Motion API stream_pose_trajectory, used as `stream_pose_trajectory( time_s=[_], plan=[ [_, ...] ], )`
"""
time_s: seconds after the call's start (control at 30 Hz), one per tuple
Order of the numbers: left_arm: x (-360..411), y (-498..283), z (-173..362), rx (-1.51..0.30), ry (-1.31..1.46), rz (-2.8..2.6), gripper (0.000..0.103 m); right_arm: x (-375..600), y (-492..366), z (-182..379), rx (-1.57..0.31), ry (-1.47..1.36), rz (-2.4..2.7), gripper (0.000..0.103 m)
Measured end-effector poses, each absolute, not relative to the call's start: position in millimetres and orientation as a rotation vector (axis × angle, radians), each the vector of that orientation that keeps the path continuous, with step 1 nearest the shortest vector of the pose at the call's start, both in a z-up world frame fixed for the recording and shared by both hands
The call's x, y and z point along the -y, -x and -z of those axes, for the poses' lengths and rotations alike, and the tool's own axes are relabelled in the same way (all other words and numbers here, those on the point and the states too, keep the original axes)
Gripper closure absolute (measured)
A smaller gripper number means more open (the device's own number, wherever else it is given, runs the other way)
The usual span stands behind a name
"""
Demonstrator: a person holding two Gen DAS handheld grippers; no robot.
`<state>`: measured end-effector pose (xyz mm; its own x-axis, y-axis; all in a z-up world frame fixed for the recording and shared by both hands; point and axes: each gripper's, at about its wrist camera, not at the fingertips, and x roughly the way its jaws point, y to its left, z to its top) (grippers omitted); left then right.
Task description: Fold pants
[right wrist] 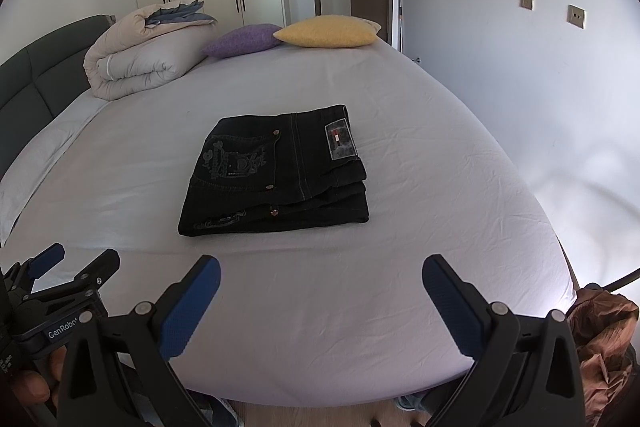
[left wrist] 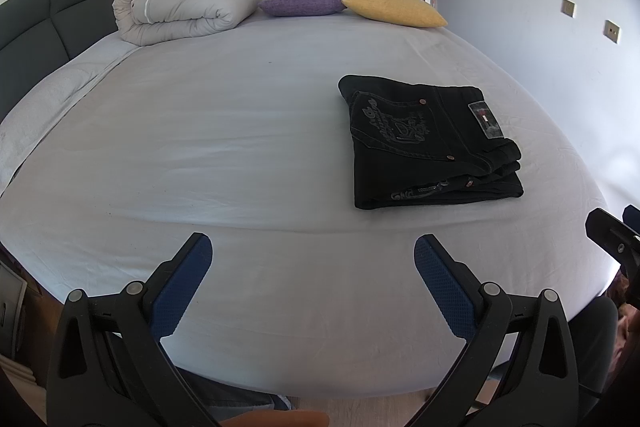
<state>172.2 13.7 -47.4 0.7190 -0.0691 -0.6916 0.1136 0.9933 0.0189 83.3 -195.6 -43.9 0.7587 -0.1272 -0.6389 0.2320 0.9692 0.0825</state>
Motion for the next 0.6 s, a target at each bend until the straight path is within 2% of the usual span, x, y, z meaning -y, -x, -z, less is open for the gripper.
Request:
stream_pose_trajectory(
  time_s=[0.6],
  plan=[
    [-11.9, -171.2, 50.3, -0.765, -0.062, 0.106, 0.0, 193.8, -81.8, 47.9, -0.694, -0.162, 0.188, 0.0]
  ],
)
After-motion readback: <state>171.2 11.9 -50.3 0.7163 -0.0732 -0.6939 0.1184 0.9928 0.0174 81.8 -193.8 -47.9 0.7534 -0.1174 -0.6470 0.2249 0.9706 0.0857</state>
